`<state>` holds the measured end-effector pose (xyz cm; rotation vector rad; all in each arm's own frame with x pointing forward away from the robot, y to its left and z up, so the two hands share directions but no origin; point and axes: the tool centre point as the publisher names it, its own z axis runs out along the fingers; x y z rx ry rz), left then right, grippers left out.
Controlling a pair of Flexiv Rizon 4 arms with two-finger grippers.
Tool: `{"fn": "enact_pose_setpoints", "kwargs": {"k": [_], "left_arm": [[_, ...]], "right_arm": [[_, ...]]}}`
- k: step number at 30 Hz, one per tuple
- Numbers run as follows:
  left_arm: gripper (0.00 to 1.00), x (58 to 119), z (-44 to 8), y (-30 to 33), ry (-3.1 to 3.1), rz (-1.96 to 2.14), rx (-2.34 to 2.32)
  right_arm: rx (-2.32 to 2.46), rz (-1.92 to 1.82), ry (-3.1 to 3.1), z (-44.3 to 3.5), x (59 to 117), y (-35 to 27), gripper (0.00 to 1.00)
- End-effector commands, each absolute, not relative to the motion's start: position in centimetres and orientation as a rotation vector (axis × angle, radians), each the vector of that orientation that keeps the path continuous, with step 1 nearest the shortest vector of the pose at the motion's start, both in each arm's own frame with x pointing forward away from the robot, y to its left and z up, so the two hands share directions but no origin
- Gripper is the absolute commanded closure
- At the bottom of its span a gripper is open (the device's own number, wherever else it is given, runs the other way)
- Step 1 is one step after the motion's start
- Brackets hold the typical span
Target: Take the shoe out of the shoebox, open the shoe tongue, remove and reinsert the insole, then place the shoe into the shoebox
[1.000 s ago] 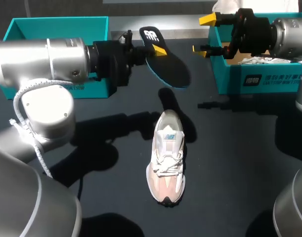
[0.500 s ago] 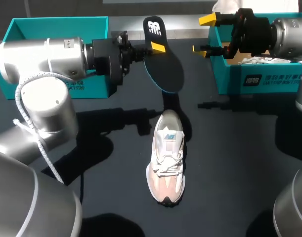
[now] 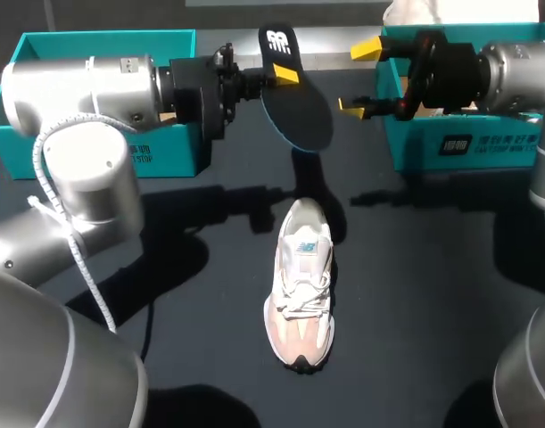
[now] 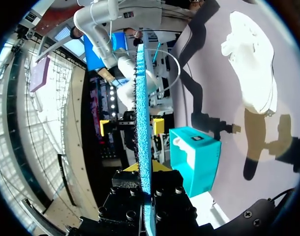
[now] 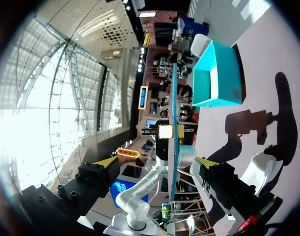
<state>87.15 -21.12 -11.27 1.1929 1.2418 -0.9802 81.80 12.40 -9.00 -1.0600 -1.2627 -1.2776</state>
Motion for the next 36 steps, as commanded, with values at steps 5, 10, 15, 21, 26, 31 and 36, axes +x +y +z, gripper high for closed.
{"fn": "enact_pose_setpoints", "kwargs": {"k": [5,10,15,21,26,31,36], "left_arm": [[1.0,88.2,-10.8,-22.3,1.222,-1.003,1.203],[1.0,88.0,-10.6,-22.6,1.22,-1.028,1.208],[1.0,87.8,-10.8,-23.0,1.222,-1.029,1.205],[1.0,87.6,-11.1,-23.6,1.224,-1.025,1.199],[1.0,87.5,-11.1,-24.0,1.223,-1.026,1.194],[1.0,87.5,-10.9,-24.2,1.22,-1.031,1.196],[1.0,87.4,-10.7,-24.4,1.211,-1.031,1.199]], "right_arm": [[-1.04,-1.273,-1.251,-9.6,81.2,13.6,0.45],[-1.024,-1.255,-1.273,-9.6,81.3,13.9,0.46],[-1.021,-1.248,-1.284,-9.7,81.4,14.3,0.5],[-1.018,-1.242,-1.291,-9.8,81.6,15.1,0.53],[-1.01,-1.233,-1.301,-10.0,81.6,15.9,0.56],[-1.005,-1.212,-1.324,-10.4,81.4,16.2,0.59],[-1.011,-1.21,-1.326,-10.7,81.4,16.1,0.66]]}}
